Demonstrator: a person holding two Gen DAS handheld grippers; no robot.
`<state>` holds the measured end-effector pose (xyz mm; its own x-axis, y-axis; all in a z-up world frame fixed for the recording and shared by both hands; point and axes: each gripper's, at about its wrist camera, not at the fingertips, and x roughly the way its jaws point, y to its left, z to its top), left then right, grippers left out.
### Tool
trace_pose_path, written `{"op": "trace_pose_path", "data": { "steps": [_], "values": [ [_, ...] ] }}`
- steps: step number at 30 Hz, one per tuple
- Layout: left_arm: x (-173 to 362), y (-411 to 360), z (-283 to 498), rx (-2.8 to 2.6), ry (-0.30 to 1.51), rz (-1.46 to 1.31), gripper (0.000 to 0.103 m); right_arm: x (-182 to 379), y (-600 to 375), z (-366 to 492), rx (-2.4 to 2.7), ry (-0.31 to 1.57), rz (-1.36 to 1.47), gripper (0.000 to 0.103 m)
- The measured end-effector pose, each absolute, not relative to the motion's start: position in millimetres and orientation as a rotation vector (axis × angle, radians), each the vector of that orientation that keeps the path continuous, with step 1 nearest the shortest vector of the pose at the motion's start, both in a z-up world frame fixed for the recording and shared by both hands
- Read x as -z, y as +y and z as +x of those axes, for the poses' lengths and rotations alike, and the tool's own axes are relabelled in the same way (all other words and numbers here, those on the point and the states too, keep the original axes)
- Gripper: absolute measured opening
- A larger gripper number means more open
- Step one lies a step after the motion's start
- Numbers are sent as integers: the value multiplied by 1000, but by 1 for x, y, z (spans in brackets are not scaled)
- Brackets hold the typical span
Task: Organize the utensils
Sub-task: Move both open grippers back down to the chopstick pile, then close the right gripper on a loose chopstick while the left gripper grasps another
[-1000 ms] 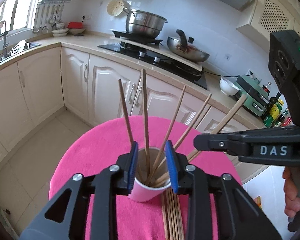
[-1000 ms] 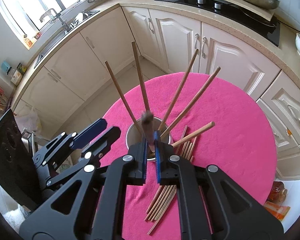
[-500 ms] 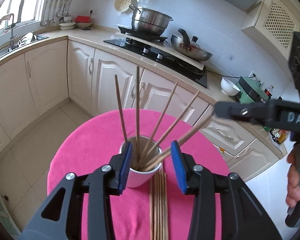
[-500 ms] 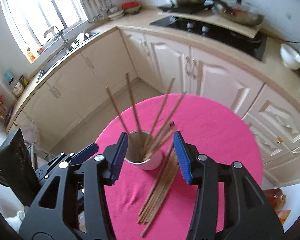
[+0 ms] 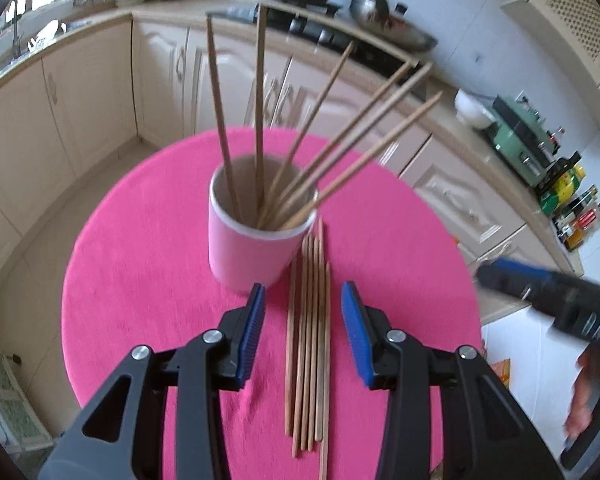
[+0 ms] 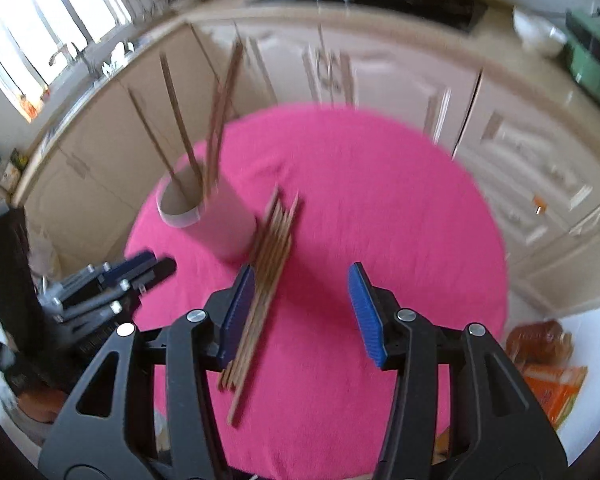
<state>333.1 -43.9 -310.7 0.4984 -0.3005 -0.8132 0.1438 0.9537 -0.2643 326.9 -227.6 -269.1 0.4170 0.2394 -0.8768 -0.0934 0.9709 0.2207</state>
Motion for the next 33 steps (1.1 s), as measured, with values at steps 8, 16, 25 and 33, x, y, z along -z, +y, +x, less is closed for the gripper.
{"op": "trace_pose_path", "data": {
  "steps": [8,16,25,33],
  "values": [
    [342,-31,321,237,1094,-155,39,348,-197,322,-245,1262,188,49],
    [360,-16,315,214,1151,-153,39,383,-169,327,-231,1302,115,49],
    [372,-16,317,211,1201,-155,39,395,-153,321,-205,1310,28,50],
    [380,-25,317,230,1230,-133,39,387,-173,320,-114,1331,33,51]
  ]
}}
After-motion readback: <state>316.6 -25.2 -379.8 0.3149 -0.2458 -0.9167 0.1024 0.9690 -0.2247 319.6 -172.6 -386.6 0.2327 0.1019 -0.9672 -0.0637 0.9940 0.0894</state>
